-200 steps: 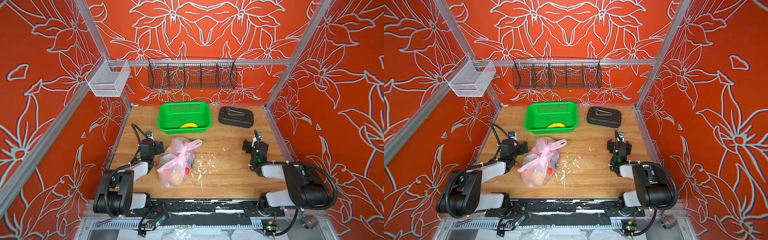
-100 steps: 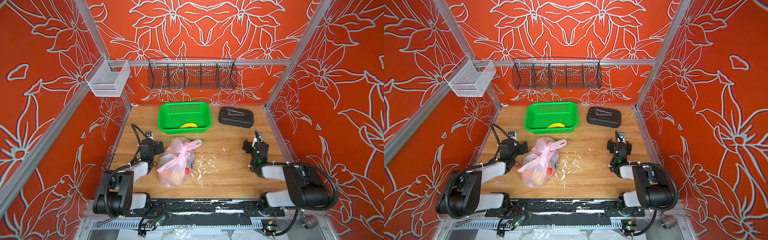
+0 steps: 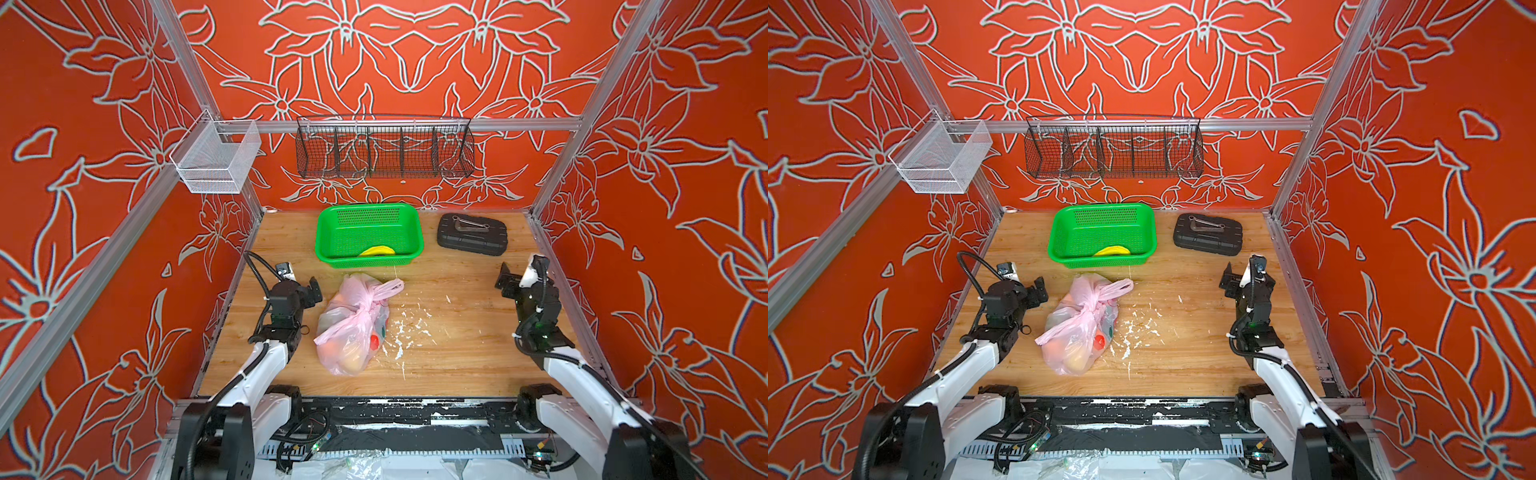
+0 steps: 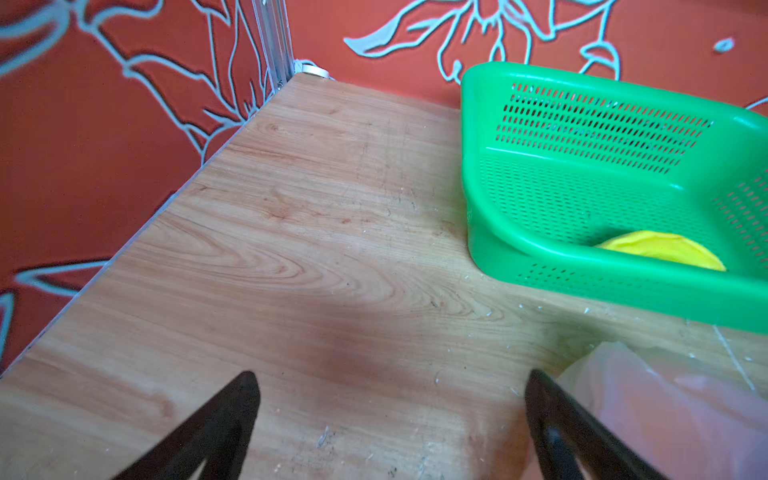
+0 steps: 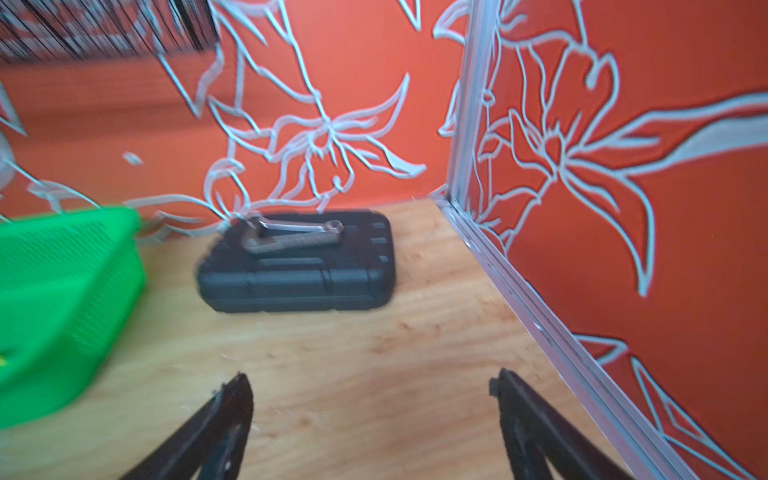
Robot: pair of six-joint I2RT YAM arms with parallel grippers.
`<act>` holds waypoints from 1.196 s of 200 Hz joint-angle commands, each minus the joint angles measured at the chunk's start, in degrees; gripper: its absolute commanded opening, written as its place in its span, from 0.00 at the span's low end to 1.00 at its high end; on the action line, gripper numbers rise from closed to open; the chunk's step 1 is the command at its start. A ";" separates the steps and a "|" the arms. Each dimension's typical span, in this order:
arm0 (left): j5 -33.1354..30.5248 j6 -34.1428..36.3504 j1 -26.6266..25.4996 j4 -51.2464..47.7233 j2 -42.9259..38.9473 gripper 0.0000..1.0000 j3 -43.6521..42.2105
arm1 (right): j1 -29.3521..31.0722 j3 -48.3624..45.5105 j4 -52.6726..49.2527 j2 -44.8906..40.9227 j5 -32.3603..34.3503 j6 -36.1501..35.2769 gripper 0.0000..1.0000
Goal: Untie the knot of the plastic bag and take out the fruit
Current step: 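Reach both grippers to the knotted top of the pink bag and grasp it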
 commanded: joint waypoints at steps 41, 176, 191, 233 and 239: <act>10.68 -18.70 -0.45 -33.38 -1.35 0.89 22.26 | 4.33 16.24 -28.90 -0.39 -30.68 15.69 0.87; 20.37 -17.89 -23.37 -56.01 17.33 0.54 40.25 | 44.45 23.21 -17.73 22.57 -28.01 28.90 0.78; 21.04 -18.43 -24.66 -55.03 16.35 0.70 38.97 | 48.89 23.60 -16.35 25.20 -25.13 30.18 0.78; 17.88 -18.55 -25.53 -54.13 14.90 0.75 36.39 | 53.65 26.77 -11.13 33.54 -21.20 30.97 0.78; 17.71 -18.09 -25.58 -54.38 15.09 0.73 36.51 | 53.82 27.17 -10.20 34.80 -20.76 31.26 0.79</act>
